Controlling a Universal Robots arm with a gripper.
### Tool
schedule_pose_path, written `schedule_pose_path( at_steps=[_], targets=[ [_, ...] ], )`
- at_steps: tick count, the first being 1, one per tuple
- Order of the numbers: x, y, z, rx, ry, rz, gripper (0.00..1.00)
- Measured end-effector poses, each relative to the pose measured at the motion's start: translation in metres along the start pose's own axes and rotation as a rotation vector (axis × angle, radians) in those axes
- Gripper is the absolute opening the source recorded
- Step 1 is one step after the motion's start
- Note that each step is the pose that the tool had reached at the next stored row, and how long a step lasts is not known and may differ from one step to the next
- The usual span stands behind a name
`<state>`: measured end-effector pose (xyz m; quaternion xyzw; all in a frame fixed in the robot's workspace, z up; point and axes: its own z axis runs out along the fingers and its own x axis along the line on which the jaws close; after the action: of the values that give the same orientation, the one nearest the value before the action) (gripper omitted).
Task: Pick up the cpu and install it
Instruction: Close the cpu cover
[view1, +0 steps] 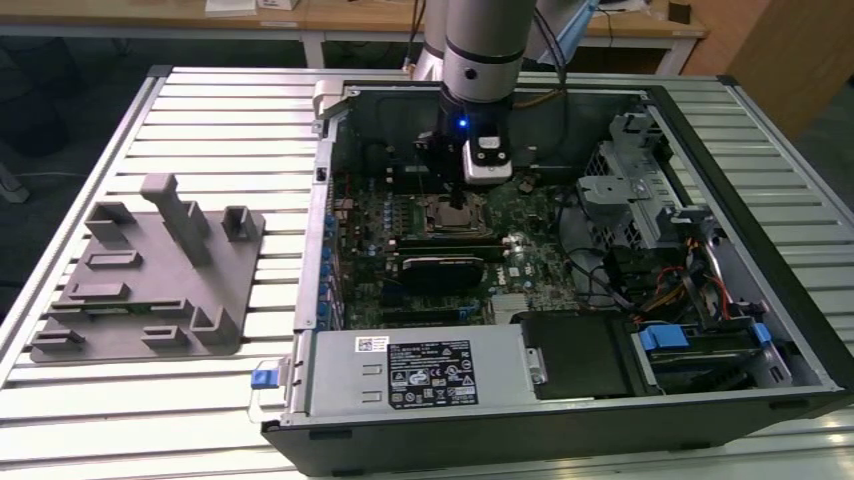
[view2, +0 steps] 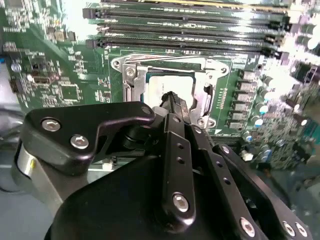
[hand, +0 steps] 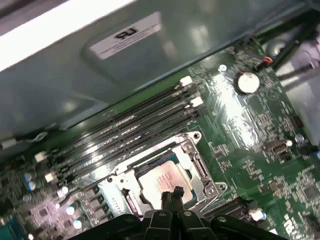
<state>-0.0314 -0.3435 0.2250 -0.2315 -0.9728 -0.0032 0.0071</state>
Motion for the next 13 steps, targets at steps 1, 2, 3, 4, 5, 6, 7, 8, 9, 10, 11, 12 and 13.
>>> schedule_pose_path(
  at_steps=[1,2,3,4,5,6,7,8,9,10,11,12,13],
  targets=[
    [0.0,0.0,0.0001,0.0003,0.0,-0.018,0.11],
    [0.0,0.0,0.0003,0.0006,0.0001,-0.036,0.11],
    [0.0,0.0,0.0004,0.0008,0.0002,-0.056,0.11],
    [0.0,0.0,0.0006,0.0011,0.0002,-0.074,0.11],
    [0.0,0.0,0.0007,0.0014,0.0003,-0.092,0.11],
    [0.0,0.0,0.0008,0.0017,0.0003,-0.11,0.11],
    [0.0,0.0,0.001,0.002,0.0004,-0.128,0.11],
    [0.0,0.0,0.0011,0.0022,0.0004,-0.146,0.11],
    [0.0,0.0,0.0013,0.0025,0.0005,-0.164,0.11],
    [0.0,0.0,0.0014,0.0027,0.0005,-0.182,0.11],
    [0.0,0.0,0.0015,0.0029,0.0007,-0.201,0.11],
    [0.0,0.0,0.0017,0.0029,0.0008,-0.219,0.11],
    [0.0,0.0,0.0018,0.0029,0.001,-0.237,0.11]
  ],
)
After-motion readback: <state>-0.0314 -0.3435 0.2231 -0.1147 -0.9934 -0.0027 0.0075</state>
